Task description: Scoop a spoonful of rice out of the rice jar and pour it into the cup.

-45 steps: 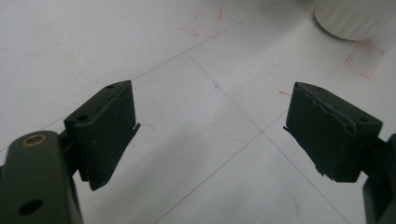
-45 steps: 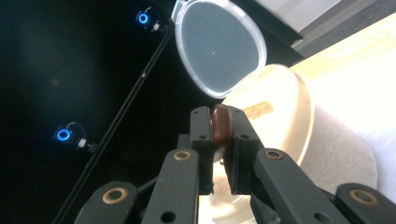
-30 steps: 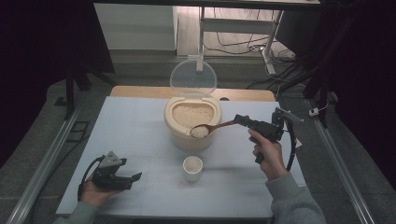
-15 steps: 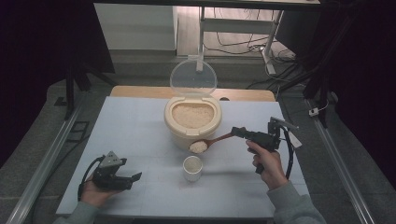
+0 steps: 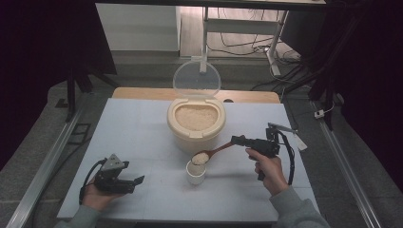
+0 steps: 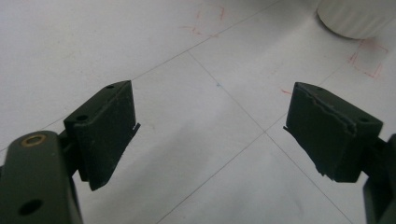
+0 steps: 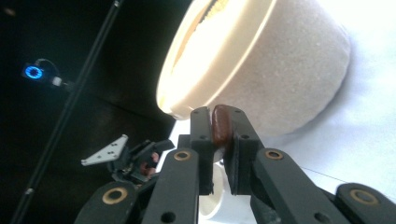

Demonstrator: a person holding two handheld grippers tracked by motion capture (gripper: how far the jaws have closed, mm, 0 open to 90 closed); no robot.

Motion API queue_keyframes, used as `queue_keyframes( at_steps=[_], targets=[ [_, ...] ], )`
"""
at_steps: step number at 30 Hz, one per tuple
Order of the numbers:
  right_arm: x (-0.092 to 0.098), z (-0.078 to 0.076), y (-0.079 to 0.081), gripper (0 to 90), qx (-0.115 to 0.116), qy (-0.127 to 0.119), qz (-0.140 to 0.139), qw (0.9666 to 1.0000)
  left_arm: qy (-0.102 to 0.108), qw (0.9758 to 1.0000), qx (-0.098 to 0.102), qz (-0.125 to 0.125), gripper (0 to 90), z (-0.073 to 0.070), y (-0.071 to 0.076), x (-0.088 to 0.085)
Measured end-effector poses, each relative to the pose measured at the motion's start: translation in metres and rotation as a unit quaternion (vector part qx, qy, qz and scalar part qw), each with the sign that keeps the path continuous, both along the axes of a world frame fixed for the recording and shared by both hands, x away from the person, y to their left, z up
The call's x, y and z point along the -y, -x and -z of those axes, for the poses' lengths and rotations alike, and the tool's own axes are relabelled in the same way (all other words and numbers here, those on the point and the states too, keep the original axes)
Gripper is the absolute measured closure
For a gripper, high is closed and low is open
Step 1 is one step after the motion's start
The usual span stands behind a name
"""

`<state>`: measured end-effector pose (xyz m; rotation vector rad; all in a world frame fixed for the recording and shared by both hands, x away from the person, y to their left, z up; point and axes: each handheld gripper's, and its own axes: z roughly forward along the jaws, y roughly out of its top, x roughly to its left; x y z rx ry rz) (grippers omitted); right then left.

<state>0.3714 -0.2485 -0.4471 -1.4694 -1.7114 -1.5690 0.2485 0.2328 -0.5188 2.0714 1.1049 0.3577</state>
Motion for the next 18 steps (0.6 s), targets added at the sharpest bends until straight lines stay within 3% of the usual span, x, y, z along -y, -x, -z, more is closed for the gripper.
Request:
queue_keyframes(
  at_steps=[9, 18],
  targets=[
    [-0.010, -0.001, 0.001, 82.7, 0.017, 0.043, -0.004, 0.9989, -0.001, 1.0000, 0.000, 0.000, 15.7, 0.000, 0.000, 0.000],
    [-0.021, -0.018, 0.008, 82.7, 0.071, 0.085, -0.012, 0.9938, 0.000, 1.0000, -0.001, 0.001, 15.7, 0.000, 0.000, 0.000]
  ],
)
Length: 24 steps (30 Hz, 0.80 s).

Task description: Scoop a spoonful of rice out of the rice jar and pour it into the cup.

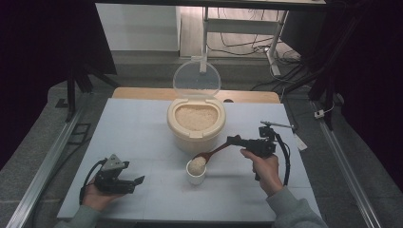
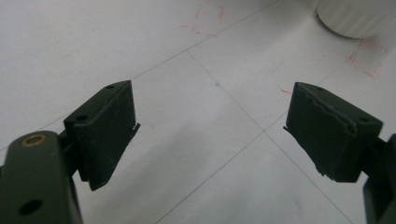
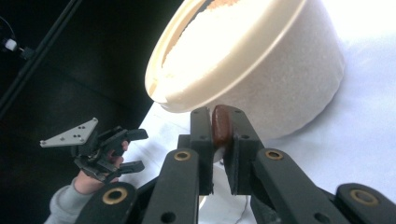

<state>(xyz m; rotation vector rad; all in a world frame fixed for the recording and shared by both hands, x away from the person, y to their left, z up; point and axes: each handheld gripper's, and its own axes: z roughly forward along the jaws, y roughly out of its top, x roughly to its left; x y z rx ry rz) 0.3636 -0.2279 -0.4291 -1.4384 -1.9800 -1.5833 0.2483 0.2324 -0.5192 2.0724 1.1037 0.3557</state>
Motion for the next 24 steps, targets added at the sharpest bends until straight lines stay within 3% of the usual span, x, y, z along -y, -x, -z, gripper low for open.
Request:
queue_keyframes(
  at_steps=[7, 14, 24],
  targets=[
    [-0.005, -0.010, 0.008, 82.7, 0.054, 0.028, -0.017, 0.9980, -0.001, 1.0000, -0.001, 0.000, 15.7, 0.000, 0.000, 0.000],
    [-0.011, -0.023, 0.021, 82.7, 0.128, 0.055, -0.036, 0.9896, -0.002, 1.0000, -0.001, 0.000, 15.7, 0.001, -0.001, 0.001],
    [-0.004, -0.026, 0.021, 82.7, 0.134, 0.037, -0.039, 0.9895, 0.000, 1.0000, -0.002, -0.001, 15.7, 0.001, 0.000, 0.000]
  ],
)
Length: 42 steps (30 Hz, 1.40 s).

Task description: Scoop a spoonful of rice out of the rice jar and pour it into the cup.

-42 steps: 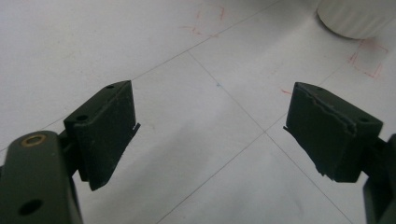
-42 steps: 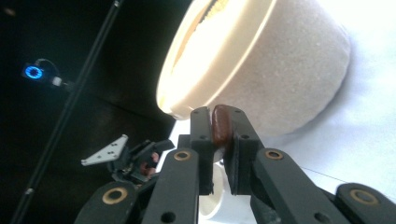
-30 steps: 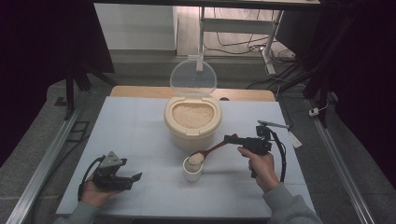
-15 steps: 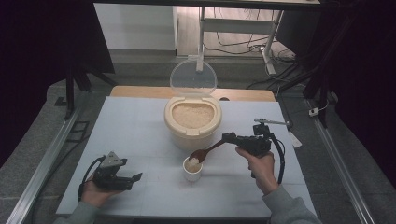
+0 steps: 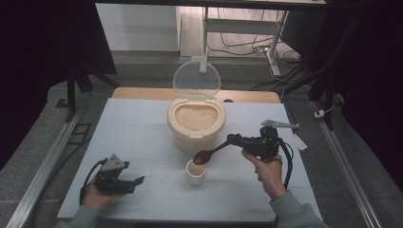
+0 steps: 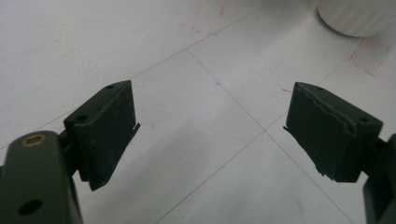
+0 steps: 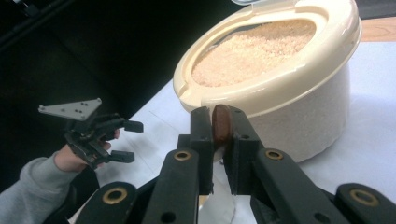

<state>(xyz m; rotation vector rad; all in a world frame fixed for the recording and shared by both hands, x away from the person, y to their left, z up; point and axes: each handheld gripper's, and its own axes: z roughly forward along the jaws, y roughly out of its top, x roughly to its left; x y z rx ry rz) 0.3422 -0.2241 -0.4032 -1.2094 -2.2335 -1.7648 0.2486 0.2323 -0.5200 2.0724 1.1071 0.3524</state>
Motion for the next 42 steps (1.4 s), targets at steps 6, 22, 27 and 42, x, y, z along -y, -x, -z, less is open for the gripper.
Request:
queue_keyframes(
  at_steps=[6, 22, 27, 42],
  targets=[
    [0.009, 0.002, -0.001, 82.7, -0.010, -0.020, -0.004, 0.9997, -0.002, 1.0000, 0.000, 0.001, 15.7, 0.000, 0.000, 0.001],
    [0.039, -0.010, 0.002, 82.7, 0.017, -0.016, -0.003, 0.9997, -0.002, 1.0000, 0.001, 0.000, 15.8, 0.000, 0.000, 0.001],
    [0.050, -0.013, 0.004, 82.7, 0.022, -0.016, 0.002, 0.9996, 0.000, 1.0000, 0.001, -0.001, 15.8, 0.000, 0.000, 0.001],
    [0.050, -0.012, 0.005, 82.7, -0.006, 0.048, -0.055, 0.9973, -0.003, 1.0000, 0.003, 0.001, 15.7, 0.000, 0.000, 0.001]
  ],
)
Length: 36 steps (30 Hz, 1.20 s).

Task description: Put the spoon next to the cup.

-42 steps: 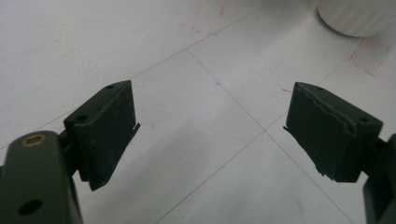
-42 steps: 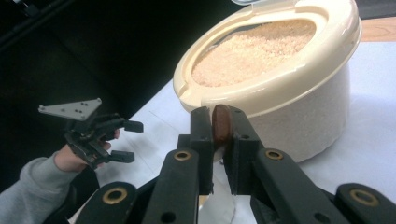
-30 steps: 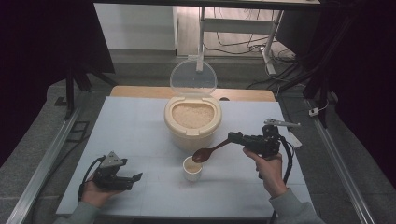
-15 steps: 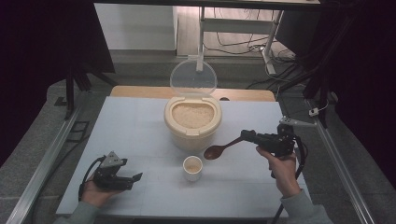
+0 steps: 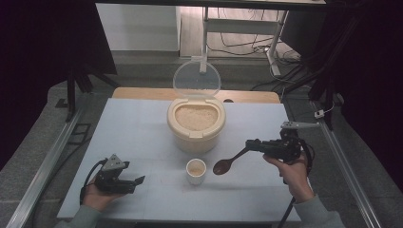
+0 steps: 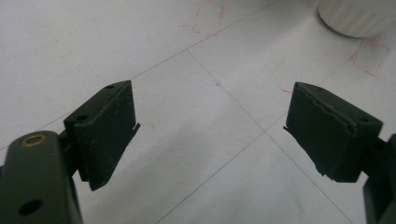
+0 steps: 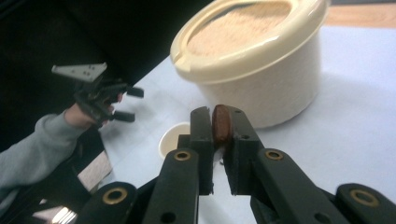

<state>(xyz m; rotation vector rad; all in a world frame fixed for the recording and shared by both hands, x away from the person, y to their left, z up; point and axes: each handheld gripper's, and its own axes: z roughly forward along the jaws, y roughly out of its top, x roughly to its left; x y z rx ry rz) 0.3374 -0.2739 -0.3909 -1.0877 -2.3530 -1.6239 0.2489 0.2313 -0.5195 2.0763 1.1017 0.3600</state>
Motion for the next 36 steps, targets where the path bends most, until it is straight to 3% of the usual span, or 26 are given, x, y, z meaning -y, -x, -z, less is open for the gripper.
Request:
queue_keyframes(
  at_steps=[9, 24, 27, 31, 36],
  targets=[
    [-0.021, 0.015, -0.002, 82.7, -0.033, 0.035, -0.054, 0.9974, 0.000, 1.0000, -0.001, 0.001, 15.7, 0.000, 0.000, 0.000],
    [-0.058, 0.039, -0.008, 82.6, -0.078, 0.076, -0.120, 0.9867, -0.002, 1.0000, -0.003, 0.002, 15.8, 0.001, -0.001, 0.000],
    [-0.062, 0.044, -0.009, 82.5, -0.085, 0.090, -0.124, 0.9845, -0.001, 1.0000, -0.002, 0.002, 15.8, 0.001, -0.001, 0.000],
    [-0.064, 0.048, -0.013, 82.2, -0.093, 0.084, -0.122, 0.9846, -0.003, 1.0000, -0.002, 0.004, 15.8, 0.001, -0.001, 0.001],
    [-0.066, 0.053, -0.018, 77.0, -0.069, 0.100, -0.102, 0.9873, -0.005, 1.0000, -0.003, 0.004, 15.7, 0.001, -0.001, 0.001]
  ],
)
